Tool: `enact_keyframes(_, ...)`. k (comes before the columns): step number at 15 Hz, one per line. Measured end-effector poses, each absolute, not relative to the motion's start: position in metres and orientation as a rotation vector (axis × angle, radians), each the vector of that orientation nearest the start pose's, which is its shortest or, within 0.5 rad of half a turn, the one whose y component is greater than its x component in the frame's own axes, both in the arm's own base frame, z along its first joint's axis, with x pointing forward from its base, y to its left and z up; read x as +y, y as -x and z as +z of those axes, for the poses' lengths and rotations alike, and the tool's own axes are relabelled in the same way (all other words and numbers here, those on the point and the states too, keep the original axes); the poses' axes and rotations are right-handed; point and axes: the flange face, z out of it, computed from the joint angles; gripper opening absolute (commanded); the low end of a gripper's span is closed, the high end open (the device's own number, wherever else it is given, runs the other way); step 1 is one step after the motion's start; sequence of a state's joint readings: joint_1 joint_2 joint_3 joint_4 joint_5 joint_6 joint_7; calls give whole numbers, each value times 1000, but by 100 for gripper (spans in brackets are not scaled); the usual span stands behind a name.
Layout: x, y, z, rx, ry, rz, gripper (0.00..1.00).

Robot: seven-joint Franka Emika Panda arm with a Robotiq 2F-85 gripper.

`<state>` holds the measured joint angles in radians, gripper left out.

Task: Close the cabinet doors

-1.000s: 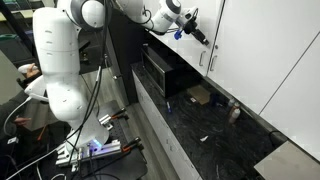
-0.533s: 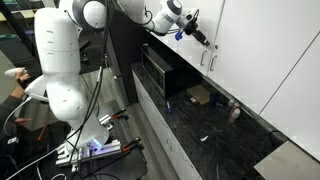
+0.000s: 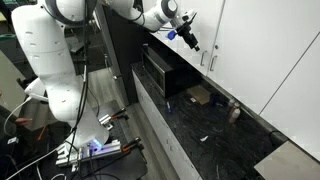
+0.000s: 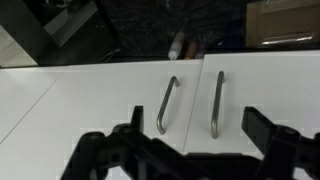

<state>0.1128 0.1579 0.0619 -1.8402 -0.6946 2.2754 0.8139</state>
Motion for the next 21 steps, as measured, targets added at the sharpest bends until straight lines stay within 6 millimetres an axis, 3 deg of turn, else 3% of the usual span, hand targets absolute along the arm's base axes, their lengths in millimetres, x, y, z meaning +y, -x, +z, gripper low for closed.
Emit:
enact_keyframes(5, 46, -570, 500, 260, 3270, -612, 100)
enact_keyframes(8, 3, -554, 509, 196, 3185, -477, 100)
enact_keyframes(10, -14, -549, 512, 184, 3165, -441, 100)
enact_keyframes(21, -13, -549, 513, 173, 3166, -440, 100)
